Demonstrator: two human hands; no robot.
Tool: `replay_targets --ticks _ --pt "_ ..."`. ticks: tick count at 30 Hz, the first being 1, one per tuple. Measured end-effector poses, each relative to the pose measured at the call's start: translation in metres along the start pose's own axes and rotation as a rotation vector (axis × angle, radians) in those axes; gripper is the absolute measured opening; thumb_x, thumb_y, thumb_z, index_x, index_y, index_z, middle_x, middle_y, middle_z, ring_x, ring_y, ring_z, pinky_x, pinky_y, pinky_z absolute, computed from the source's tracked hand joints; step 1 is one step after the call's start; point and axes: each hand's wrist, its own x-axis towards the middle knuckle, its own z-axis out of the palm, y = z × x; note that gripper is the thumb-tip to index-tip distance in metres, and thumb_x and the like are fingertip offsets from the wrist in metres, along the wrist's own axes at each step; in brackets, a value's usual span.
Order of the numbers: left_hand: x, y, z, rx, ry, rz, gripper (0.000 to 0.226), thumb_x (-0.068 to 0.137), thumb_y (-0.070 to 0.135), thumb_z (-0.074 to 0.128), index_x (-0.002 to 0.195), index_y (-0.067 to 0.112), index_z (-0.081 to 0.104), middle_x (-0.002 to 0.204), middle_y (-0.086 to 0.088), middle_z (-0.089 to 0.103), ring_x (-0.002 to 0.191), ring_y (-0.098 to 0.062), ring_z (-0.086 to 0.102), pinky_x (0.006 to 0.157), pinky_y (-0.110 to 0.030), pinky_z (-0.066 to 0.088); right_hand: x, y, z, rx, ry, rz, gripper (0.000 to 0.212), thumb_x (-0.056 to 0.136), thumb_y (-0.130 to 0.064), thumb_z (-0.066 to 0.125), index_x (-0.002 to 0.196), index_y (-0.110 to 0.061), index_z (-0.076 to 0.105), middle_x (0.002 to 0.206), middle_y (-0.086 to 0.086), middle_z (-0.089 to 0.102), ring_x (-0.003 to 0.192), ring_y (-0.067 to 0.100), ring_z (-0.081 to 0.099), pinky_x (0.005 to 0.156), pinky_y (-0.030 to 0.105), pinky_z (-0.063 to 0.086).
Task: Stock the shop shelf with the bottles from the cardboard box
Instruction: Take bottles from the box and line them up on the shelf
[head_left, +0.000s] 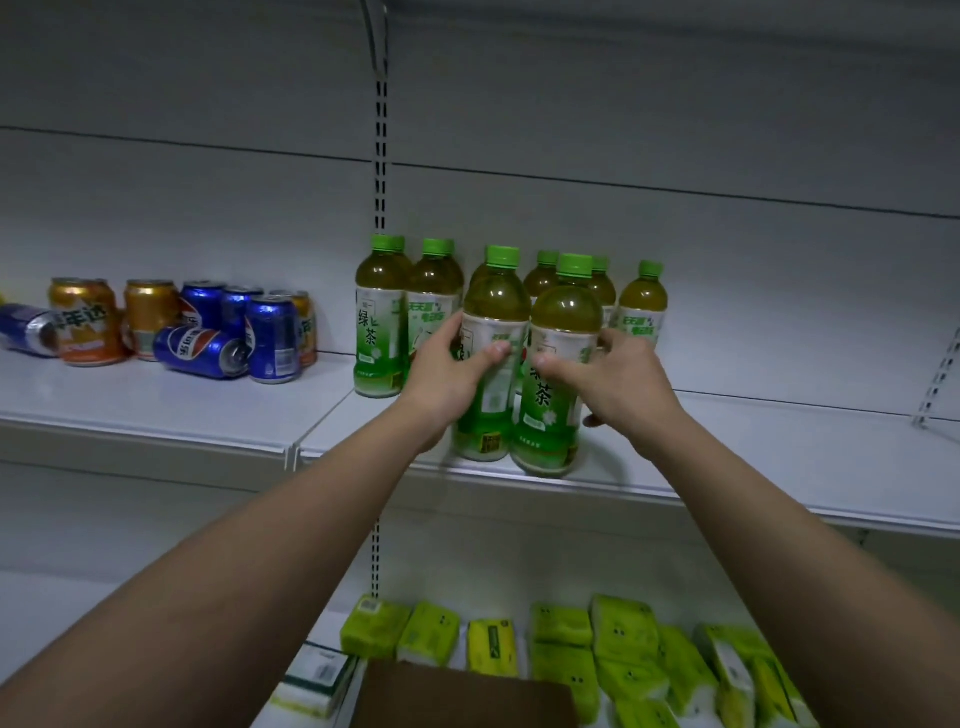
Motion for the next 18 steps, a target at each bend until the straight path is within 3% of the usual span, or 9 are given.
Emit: replay_targets --ticks 4,8,15,18 --pt "0.022 -0.008 0.006 0.099 0.005 -0.002 0.056 0.087 0.036 0.065 0.138 0.028 0.045 0.144 -0.005 0.041 0.133 -0.029 0.041 0.106 -0.054 0.041 0.017 0.009 -0.002 -0.009 -0.085 0.069 0.066 0.072 -0.04 0.08 0.129 -0.023 0.051 0.121 0.0 0.063 0.102 0.025 0.064 0.063 0.042 0.062" --pt "0.043 -0.013 0.015 0.303 0.078 0.005 0.06 0.087 0.043 0.062 0.14 0.023 0.044 0.141 -0.006 0.039 0.131 -0.03 0.042 0.104 -0.053 0.042 0.04 0.017 0.008 0.039 -0.052 0.088 0.061 0.076 -0.036 0.079 0.127 -0.023 0.05 0.126 0.004 0.062 0.109 0.03 0.063 0.064 0.046 0.062" --pt "0.069 -0.024 0.029 0.496 0.248 0.076 0.048 0.086 0.043 0.062 0.127 0.017 0.057 0.129 -0.008 0.053 0.119 -0.027 0.051 0.103 -0.045 0.043 0.079 0.03 0.029 0.086 0.004 0.038 0.043 0.077 -0.039 0.077 0.11 -0.028 0.051 0.113 -0.002 0.065 0.101 0.025 0.066 0.053 0.032 0.057" --pt "0.076 -0.026 0.035 0.541 0.318 0.071 0.048 0.086 0.043 0.063 0.126 0.017 0.057 0.129 -0.01 0.05 0.12 -0.028 0.049 0.1 -0.04 0.04 0.088 0.041 0.037 0.092 0.033 -0.001 0.049 0.077 -0.036 0.077 0.114 -0.03 0.046 0.12 -0.004 0.06 0.11 0.025 0.061 0.068 0.044 0.061"
